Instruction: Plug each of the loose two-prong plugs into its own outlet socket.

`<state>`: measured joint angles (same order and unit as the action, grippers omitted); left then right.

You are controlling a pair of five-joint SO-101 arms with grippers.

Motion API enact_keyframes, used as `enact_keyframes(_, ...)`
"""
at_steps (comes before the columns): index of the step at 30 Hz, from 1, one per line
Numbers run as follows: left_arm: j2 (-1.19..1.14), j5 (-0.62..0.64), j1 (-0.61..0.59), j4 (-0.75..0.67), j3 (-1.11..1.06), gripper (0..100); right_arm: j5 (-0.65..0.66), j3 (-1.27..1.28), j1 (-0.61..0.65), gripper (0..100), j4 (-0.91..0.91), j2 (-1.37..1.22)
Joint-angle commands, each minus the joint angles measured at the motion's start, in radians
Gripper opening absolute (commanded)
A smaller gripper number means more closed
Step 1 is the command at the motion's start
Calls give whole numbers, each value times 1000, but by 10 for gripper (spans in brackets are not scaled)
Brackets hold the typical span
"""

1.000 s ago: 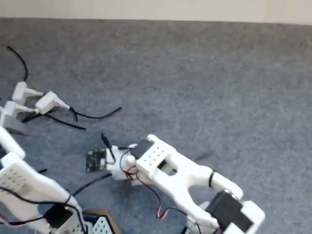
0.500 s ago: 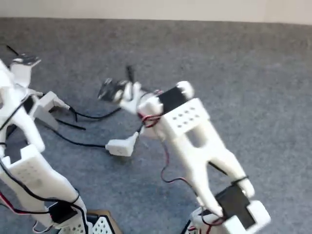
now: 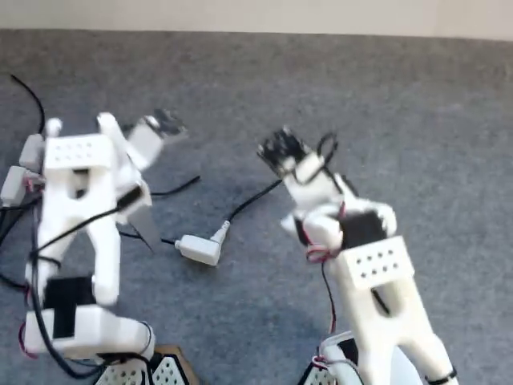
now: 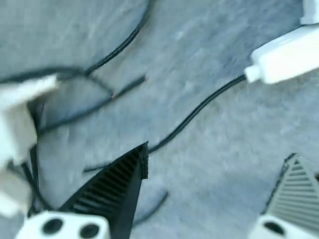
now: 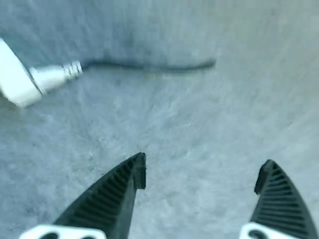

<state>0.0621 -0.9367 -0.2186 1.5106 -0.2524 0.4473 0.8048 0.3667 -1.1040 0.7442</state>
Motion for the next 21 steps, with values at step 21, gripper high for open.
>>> enact_keyframes(21, 236, -46, 326, -660, -536, 399, -130, 423, -18, 334, 300, 136)
